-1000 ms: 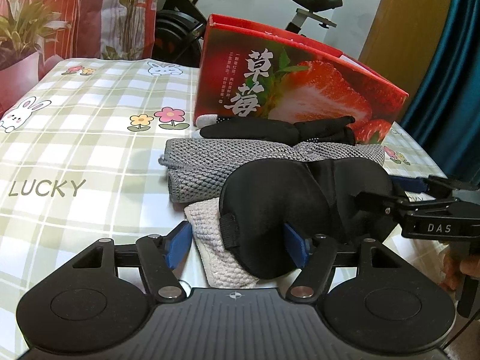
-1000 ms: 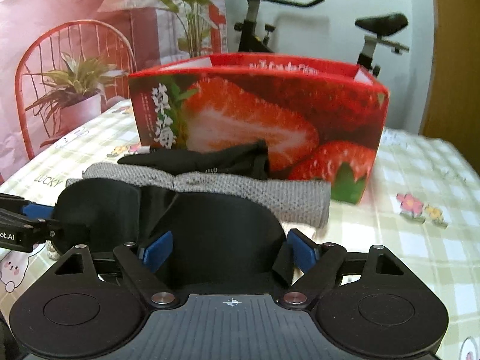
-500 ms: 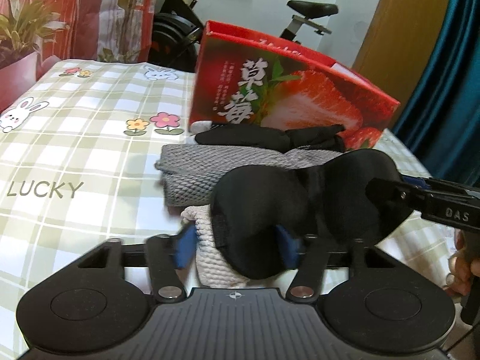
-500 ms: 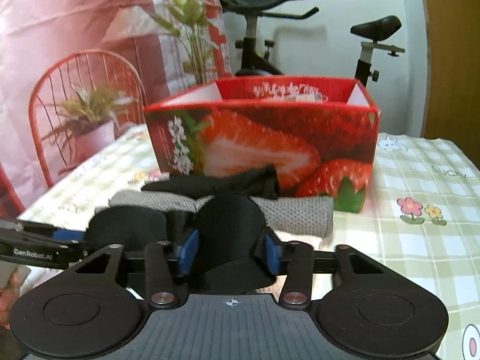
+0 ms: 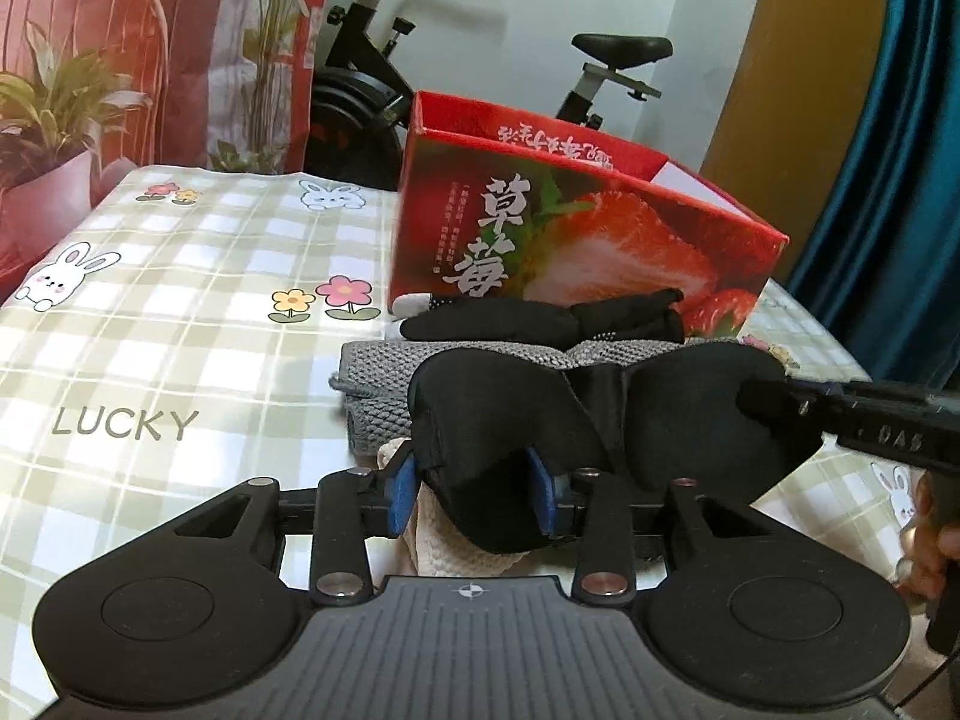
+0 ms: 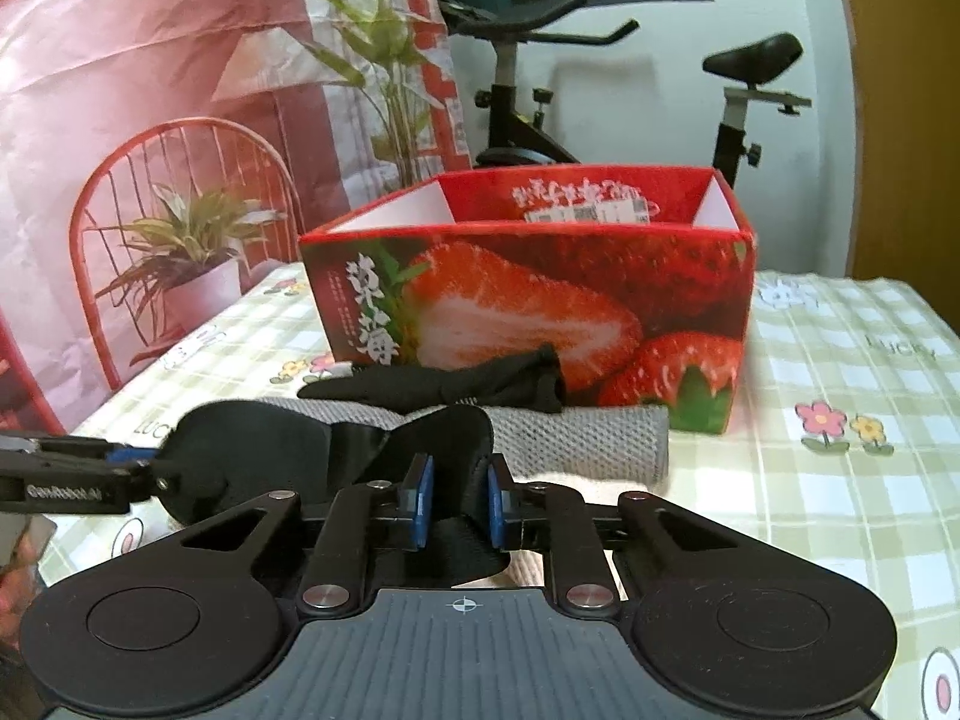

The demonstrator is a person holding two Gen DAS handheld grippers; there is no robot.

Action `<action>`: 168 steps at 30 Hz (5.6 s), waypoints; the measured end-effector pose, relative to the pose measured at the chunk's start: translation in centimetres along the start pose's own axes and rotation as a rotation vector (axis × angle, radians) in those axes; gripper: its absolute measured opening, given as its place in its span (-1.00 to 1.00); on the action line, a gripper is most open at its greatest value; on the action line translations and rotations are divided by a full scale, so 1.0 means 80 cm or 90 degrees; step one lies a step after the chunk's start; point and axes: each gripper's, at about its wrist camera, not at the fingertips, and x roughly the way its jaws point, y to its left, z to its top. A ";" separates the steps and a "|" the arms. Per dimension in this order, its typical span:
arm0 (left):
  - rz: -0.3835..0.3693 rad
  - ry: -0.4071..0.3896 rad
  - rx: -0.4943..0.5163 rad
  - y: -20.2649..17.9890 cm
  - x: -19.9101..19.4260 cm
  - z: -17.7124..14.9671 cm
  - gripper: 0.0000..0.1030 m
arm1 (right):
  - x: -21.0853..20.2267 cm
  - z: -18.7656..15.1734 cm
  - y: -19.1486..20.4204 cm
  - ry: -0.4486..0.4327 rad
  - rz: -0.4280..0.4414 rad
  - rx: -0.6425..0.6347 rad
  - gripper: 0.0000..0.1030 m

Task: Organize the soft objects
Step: 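Close the right tool on the mask while the left closes on it too, then lift the black eye mask with both tools and carry it over the box, then lower the eye mask into the red box and open both tools, then move both tools back to the white towel on the table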

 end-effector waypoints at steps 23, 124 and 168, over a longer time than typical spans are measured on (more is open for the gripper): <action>-0.061 -0.072 0.044 -0.014 -0.029 0.029 -0.68 | -0.015 0.021 0.005 -0.017 0.008 0.002 -0.73; 0.102 0.012 0.090 -0.045 0.027 0.057 1.00 | 0.036 0.048 -0.022 -0.039 -0.106 -0.033 0.99; 0.105 0.048 -0.035 -0.005 0.058 -0.010 1.00 | 0.091 -0.018 -0.035 0.074 -0.100 0.006 0.99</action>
